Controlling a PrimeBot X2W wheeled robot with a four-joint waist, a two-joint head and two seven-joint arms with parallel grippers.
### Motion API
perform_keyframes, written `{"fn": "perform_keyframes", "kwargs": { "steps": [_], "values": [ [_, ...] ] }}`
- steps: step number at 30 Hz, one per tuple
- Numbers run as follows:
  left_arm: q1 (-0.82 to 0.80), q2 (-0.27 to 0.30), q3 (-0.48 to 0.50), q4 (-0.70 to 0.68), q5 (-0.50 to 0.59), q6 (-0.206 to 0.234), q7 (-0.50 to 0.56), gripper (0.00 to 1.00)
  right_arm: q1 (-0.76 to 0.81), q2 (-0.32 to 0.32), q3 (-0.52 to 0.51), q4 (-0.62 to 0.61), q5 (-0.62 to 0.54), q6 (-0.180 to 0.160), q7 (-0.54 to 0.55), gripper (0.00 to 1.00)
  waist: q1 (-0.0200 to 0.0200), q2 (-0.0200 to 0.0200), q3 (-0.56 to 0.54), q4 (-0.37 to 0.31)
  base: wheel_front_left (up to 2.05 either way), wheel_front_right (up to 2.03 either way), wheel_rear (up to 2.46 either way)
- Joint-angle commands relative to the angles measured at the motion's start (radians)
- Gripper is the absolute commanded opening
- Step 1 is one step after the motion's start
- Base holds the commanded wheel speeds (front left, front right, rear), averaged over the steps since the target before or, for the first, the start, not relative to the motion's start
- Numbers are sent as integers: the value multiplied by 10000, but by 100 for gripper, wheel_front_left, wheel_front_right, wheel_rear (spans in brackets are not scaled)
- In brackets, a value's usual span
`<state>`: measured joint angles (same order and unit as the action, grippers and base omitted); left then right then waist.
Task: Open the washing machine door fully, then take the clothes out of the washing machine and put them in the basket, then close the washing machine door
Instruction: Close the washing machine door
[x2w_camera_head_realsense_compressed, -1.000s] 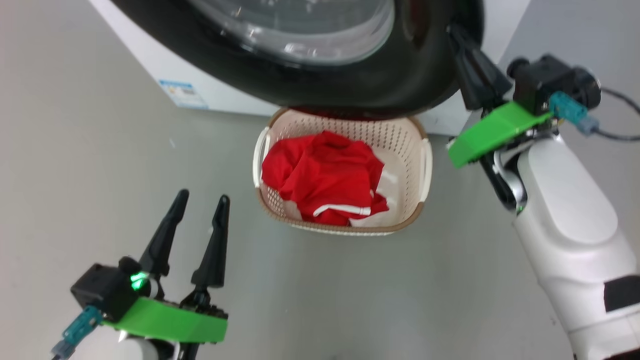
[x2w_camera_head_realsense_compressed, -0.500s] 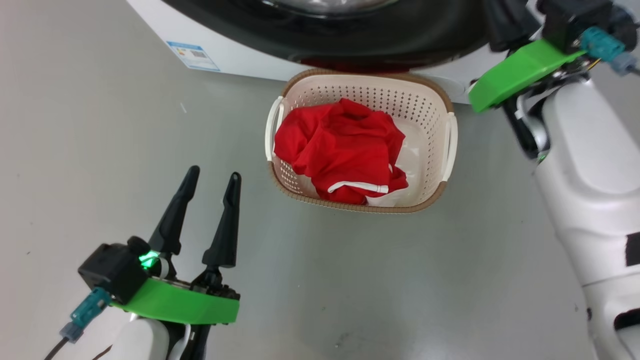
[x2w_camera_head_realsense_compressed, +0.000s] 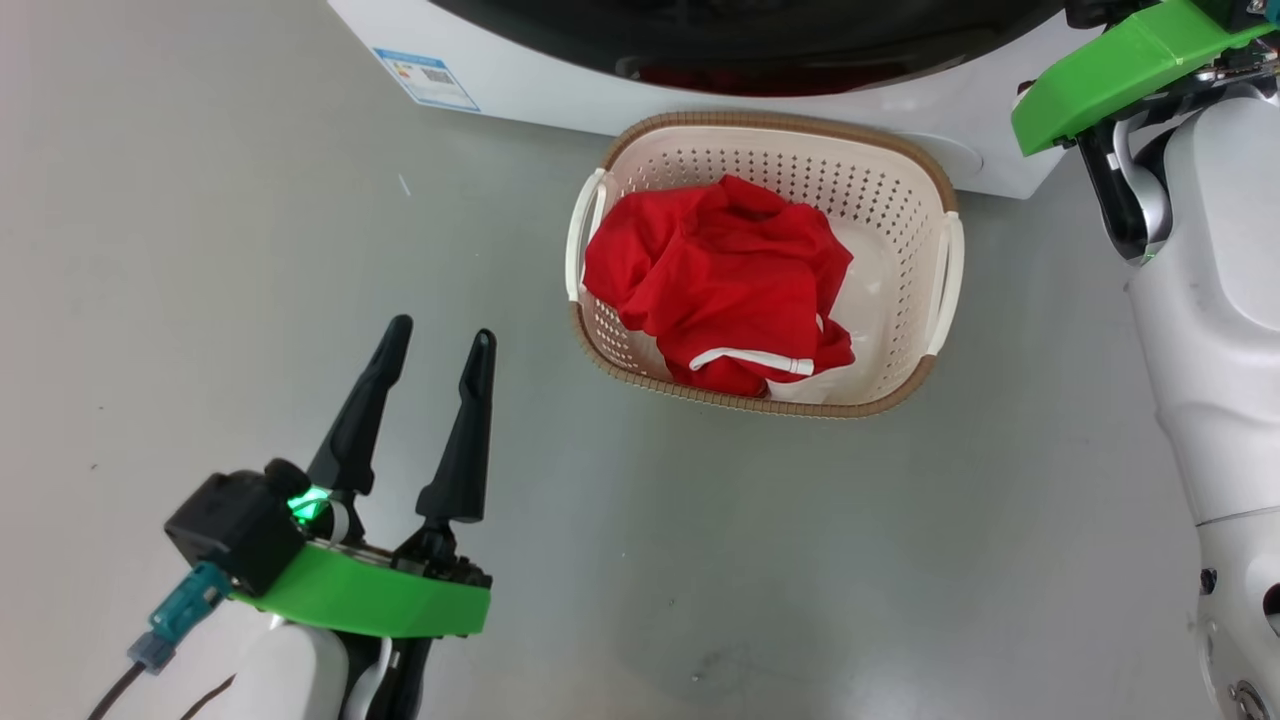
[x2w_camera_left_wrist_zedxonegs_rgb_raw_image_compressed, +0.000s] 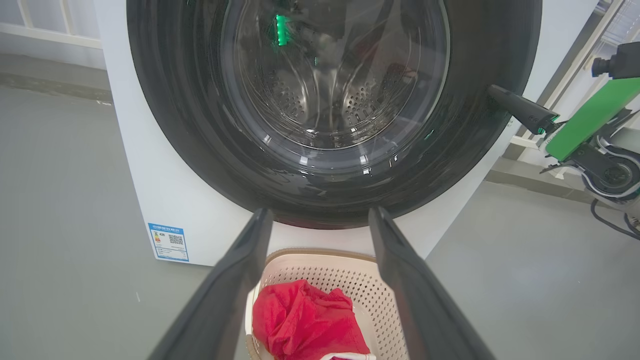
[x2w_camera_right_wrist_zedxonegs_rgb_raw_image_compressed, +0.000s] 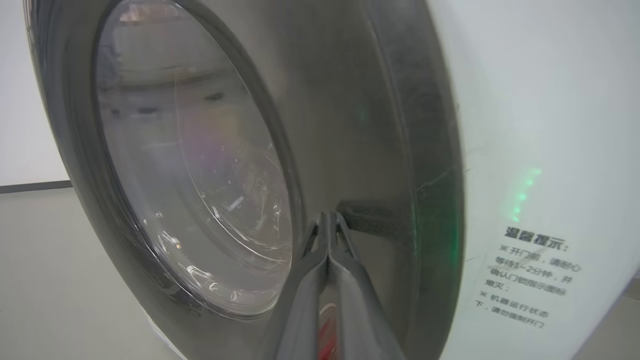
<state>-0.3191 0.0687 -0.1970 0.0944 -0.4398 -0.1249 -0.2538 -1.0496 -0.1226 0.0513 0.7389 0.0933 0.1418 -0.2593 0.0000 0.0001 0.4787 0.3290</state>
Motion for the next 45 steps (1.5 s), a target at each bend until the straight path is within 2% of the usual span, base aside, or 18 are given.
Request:
{"fn": "perform_keyframes", "kwargs": {
  "steps": [1,12,13,14,15,17,23,30,39,45],
  "values": [
    [-42,205,374,-239,15,-56,-79,100,-377,52,-153,-270,-77,-111,-24,0,0,-1,-48,-36,0,0,0],
    [3,275,516,-108,23,-57,-79,100,706,557,347,-650,419,-111,-24,0,0,-1,-701,-503,0,0,0],
    [21,275,541,-93,22,-57,-79,100,882,595,416,-733,495,-111,-24,13,0,-1,-785,-572,0,0,0],
    [39,271,572,-80,15,-57,-79,100,1065,627,493,-820,574,-111,-24,35,0,-1,-866,-642,0,0,0],
    [56,267,593,-63,3,-57,-79,100,1257,653,571,-920,653,-111,-24,65,0,-1,-951,-714,0,0,0],
    [93,261,620,-29,-27,-57,-79,100,1660,688,754,-1119,806,-111,-24,100,0,-1,-1123,-869,0,0,0],
    [291,186,1036,143,43,-56,-80,100,3137,720,1368,-2160,1435,-111,-24,100,0,-1,-1779,-1490,0,0,0],
    [584,7,1462,163,209,-53,-80,100,4708,722,1613,-2929,1560,-111,-24,100,0,-1,-2722,-2147,0,0,0],
    [1221,-26,1923,51,1434,65,-80,100,6654,723,926,-4203,1252,-111,-24,100,0,-1,-3789,-2783,0,0,0],
    [1706,-70,2161,-39,1757,108,-80,100,7568,723,368,-4865,1001,-111,-24,100,0,-1,-4293,-3099,0,0,0]
  ]
}}
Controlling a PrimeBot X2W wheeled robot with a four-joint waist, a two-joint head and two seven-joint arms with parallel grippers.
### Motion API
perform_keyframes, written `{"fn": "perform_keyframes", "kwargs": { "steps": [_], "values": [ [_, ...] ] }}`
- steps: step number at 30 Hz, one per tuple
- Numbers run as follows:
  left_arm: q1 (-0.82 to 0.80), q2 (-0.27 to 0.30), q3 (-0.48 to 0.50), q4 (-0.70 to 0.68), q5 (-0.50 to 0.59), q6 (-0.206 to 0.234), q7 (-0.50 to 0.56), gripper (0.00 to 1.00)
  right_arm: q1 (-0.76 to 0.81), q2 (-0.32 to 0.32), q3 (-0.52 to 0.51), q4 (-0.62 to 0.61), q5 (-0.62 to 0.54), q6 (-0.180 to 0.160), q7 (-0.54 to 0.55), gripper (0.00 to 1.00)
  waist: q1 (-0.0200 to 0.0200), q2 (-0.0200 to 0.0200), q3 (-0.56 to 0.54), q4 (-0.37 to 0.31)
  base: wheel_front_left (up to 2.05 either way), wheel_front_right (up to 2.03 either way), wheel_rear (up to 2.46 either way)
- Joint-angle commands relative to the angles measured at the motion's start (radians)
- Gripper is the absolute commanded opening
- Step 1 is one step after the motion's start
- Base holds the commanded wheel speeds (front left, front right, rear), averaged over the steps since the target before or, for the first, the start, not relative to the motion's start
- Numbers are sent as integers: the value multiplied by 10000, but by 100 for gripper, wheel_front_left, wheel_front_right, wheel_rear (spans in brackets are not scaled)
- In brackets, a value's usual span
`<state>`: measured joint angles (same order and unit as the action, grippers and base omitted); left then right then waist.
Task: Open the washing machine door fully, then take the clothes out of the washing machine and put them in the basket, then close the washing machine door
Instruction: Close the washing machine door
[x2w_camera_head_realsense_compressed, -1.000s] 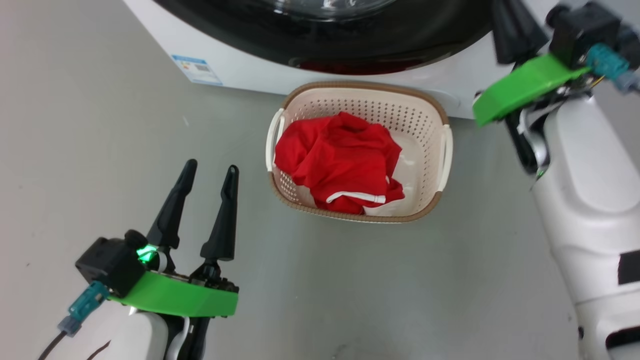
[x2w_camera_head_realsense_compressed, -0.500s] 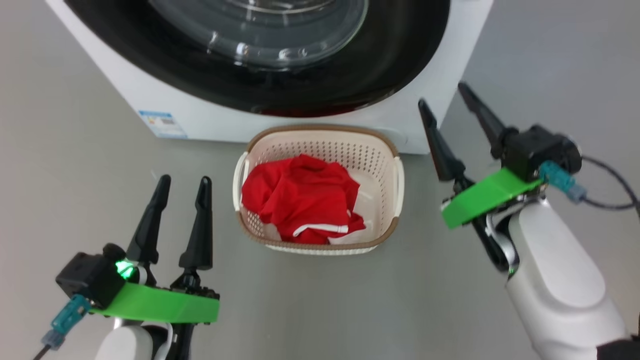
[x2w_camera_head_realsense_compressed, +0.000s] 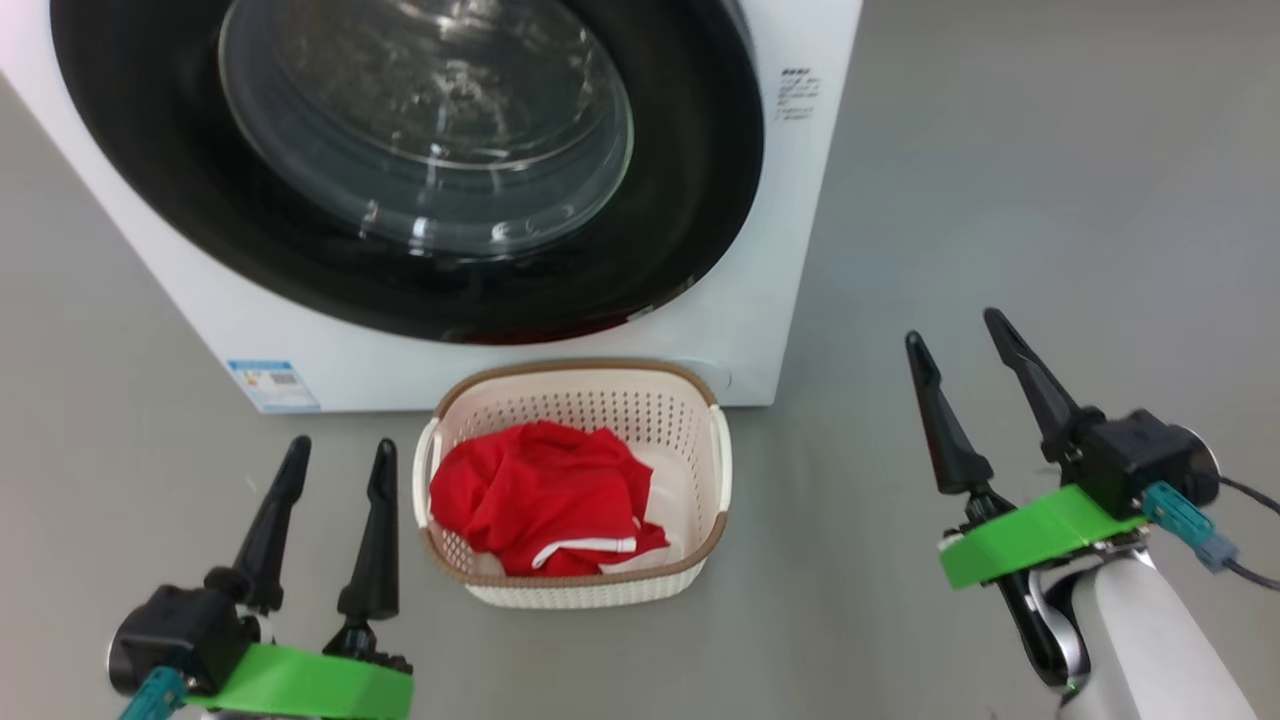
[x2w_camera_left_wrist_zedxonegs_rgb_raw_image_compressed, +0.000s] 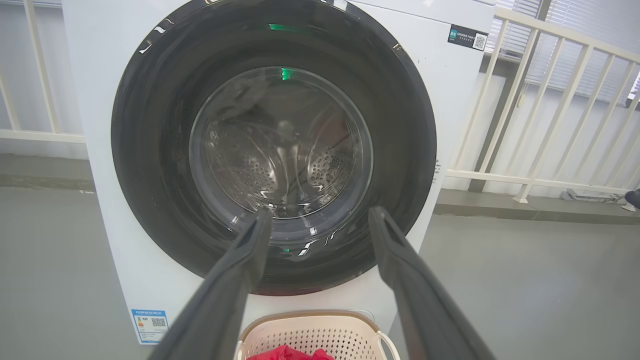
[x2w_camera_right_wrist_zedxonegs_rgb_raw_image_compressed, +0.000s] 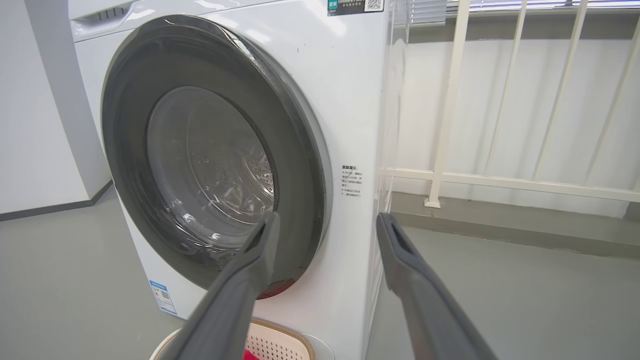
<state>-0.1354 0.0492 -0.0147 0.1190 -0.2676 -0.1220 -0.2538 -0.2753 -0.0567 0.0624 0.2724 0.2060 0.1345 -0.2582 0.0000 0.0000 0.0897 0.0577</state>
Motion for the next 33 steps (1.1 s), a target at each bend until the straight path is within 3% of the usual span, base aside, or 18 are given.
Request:
{"fn": "perform_keyframes", "kwargs": {
  "steps": [1,14,33],
  "values": [
    [-42,119,365,-286,72,74,-80,100,-9,64,145,-324,-164,-38,-36,100,0,0,-497,-435,0,0,0],
    [823,99,698,-456,239,-30,-80,100,2174,64,-1059,-2092,-183,-38,-36,100,0,0,-1111,-801,0,0,0],
    [1895,218,1178,-686,467,-69,-80,100,3779,64,-1437,-2478,201,-38,-36,100,0,0,-1392,-865,0,0,0]
  ]
}}
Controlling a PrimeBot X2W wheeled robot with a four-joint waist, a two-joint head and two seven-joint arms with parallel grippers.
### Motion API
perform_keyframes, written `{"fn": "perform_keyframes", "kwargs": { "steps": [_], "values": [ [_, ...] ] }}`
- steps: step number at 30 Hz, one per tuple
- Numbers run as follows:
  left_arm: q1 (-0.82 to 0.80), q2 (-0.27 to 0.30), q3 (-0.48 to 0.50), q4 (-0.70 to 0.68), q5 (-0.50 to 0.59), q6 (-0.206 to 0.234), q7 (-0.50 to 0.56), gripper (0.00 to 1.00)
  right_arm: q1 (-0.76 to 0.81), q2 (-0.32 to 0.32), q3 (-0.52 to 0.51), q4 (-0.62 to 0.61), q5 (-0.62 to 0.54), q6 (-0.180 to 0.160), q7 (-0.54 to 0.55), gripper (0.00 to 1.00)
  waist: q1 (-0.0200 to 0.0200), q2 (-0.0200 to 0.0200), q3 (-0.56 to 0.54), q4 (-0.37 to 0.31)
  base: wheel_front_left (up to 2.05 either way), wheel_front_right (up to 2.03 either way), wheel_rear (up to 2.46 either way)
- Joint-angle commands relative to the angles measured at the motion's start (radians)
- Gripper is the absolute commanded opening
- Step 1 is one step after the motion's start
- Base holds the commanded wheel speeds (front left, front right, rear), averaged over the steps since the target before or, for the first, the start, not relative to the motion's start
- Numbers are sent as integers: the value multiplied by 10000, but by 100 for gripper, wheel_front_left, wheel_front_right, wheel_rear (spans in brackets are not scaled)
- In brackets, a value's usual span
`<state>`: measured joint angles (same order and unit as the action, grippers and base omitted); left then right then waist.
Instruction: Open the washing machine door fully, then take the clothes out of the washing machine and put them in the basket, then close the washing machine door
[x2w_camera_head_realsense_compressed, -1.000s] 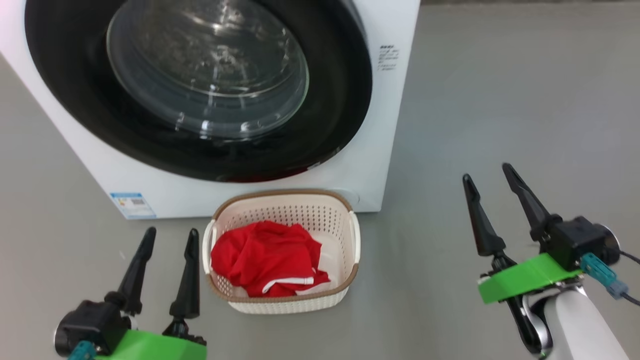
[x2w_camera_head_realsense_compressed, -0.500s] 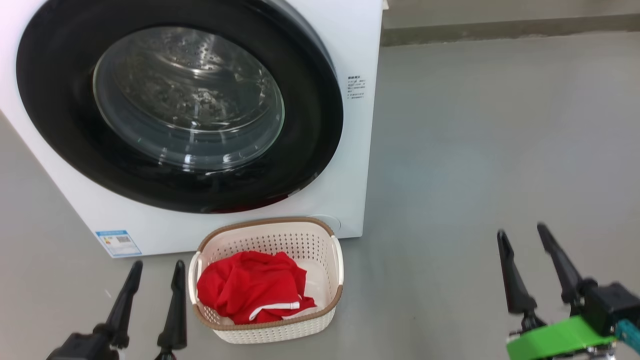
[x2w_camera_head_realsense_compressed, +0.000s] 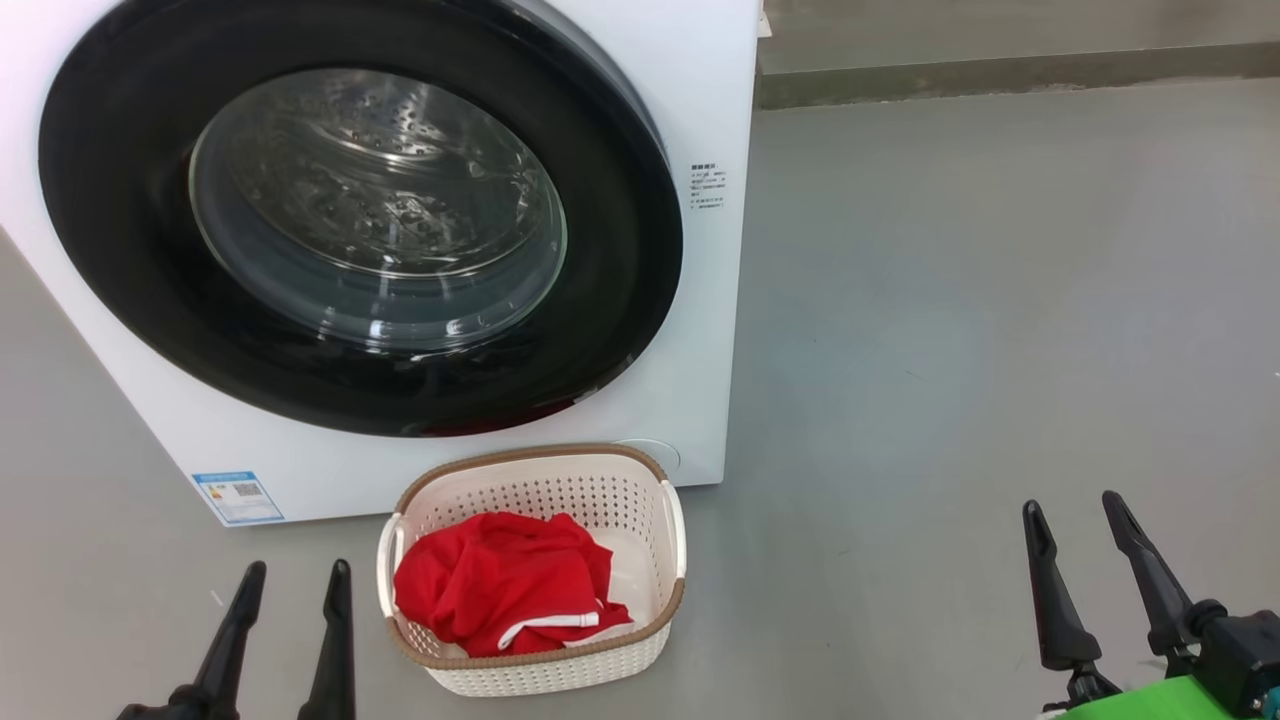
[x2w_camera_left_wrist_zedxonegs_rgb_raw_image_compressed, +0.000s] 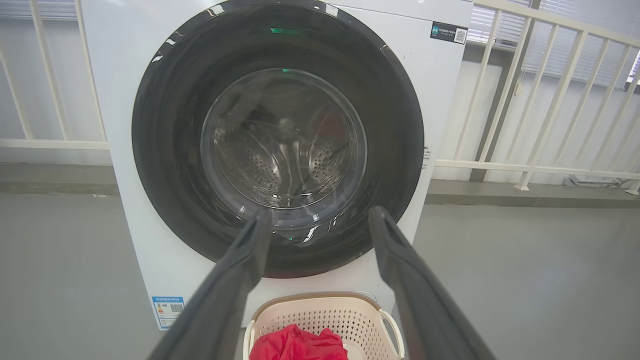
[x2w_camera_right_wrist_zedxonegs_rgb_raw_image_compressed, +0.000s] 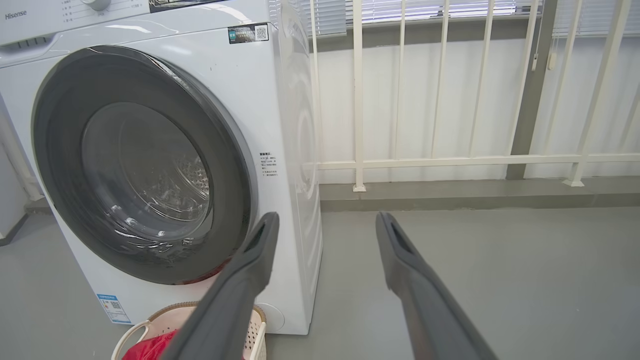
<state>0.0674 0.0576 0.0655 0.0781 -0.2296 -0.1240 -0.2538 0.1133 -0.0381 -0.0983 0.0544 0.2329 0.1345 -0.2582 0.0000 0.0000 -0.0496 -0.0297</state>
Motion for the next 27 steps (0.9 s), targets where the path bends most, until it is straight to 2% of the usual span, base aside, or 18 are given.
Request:
{"fn": "perform_keyframes", "kwargs": {
  "steps": [1,18,19,27],
  "values": [
    [-131,131,382,-268,88,-51,-80,100,-93,-122,158,-314,-69,-38,-36,100,0,0,3,17,0,0,0],
    [-263,255,72,-197,33,-63,-80,100,-73,-122,410,-247,4,-38,-36,100,0,0,84,89,0,0,0],
    [-2,102,-253,21,4,-10,0,0,108,10,163,-15,4,-2,2,0,0,0,86,91,0,0,0],
    [62,-73,-289,605,-406,0,193,0,116,110,200,561,428,-1,115,0,6,0,97,101,0,0,0]
  ]
}}
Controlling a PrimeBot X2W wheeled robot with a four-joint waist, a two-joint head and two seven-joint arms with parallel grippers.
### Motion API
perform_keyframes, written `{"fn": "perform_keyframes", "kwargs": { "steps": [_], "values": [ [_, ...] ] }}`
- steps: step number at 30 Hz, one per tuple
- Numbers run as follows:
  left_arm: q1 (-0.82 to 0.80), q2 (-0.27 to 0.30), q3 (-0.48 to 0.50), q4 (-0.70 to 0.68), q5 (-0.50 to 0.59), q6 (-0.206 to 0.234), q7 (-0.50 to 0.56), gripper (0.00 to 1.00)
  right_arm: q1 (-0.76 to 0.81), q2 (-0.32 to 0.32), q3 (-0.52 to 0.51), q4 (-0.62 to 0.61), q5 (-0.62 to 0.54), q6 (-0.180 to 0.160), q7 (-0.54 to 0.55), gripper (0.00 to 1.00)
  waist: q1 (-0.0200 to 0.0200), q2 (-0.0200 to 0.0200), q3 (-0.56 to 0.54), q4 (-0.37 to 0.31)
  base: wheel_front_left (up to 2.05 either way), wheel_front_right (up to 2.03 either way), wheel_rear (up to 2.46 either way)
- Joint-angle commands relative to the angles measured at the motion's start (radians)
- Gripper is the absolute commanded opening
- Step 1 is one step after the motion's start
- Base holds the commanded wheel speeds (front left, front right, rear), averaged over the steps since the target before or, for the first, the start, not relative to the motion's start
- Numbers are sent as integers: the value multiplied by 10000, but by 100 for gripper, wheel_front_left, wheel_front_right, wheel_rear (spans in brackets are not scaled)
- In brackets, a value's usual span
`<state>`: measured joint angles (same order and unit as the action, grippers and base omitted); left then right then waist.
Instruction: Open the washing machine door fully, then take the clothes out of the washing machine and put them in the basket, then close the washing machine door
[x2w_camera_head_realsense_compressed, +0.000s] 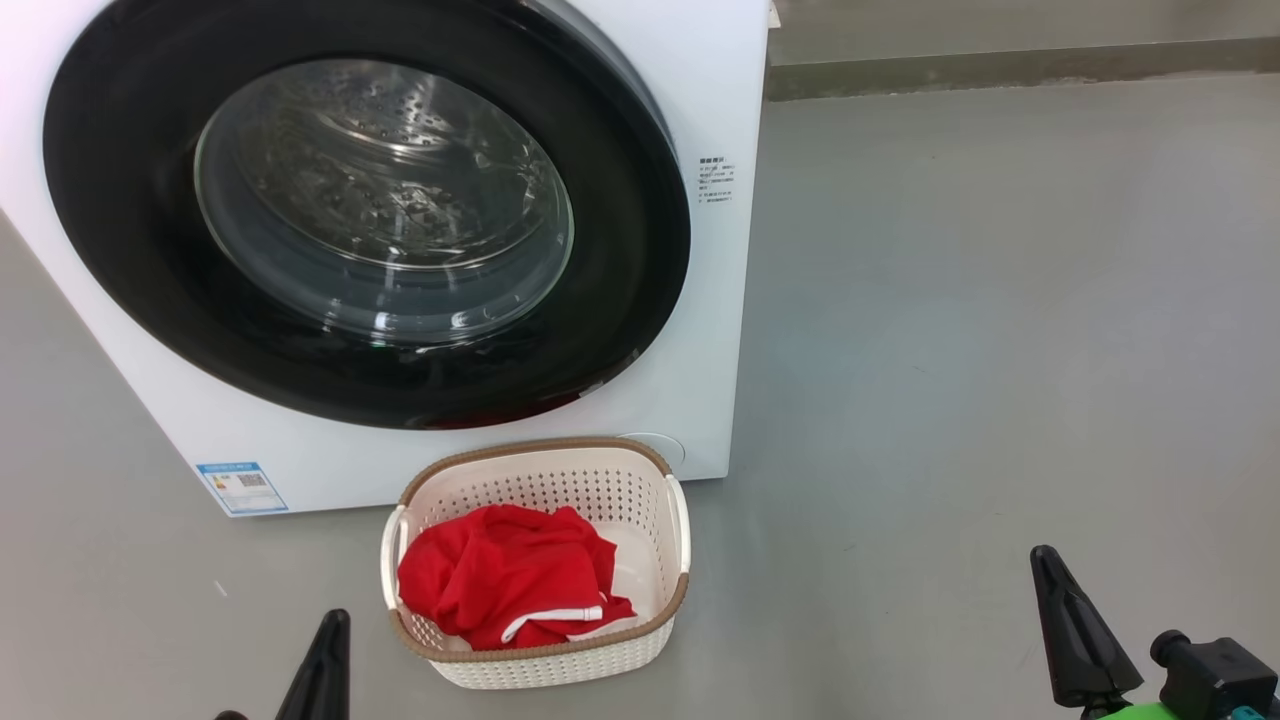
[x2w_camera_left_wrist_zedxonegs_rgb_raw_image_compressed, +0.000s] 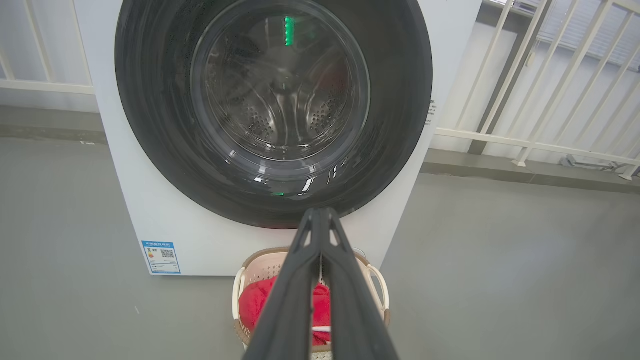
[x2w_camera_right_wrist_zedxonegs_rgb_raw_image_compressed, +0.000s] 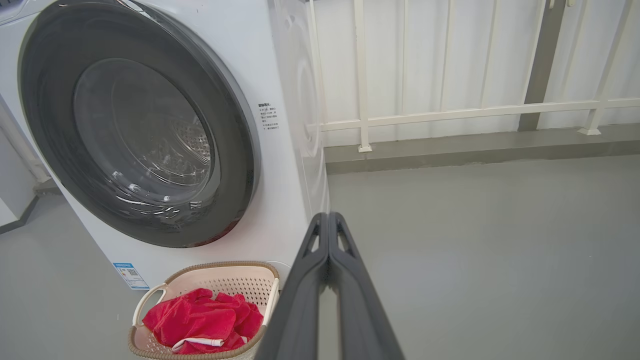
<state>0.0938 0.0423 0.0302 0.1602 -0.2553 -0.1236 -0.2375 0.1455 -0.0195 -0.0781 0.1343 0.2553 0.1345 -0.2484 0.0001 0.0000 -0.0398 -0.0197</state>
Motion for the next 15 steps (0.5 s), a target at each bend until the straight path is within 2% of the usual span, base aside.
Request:
{"fn": "perform_keyframes", "kwargs": {
  "steps": [1,3,7,15],
  "values": [
    [-215,81,72,-210,-260,-4,60,0,-223,-84,1,-231,321,-1,43,0,12,0,-1,3,0,0,0],
    [-236,81,84,-202,-482,-6,118,0,-254,-98,6,-216,553,-2,94,0,22,0,-8,6,0,0,0],
    [-290,81,106,-165,-923,-8,229,0,-330,-125,20,-165,1015,-3,194,0,2,0,20,12,0,0,0],
    [-431,81,159,-84,-1914,-13,482,0,-513,-176,41,-59,2040,-6,422,0,0,0,59,26,0,0,0]
  ]
}}
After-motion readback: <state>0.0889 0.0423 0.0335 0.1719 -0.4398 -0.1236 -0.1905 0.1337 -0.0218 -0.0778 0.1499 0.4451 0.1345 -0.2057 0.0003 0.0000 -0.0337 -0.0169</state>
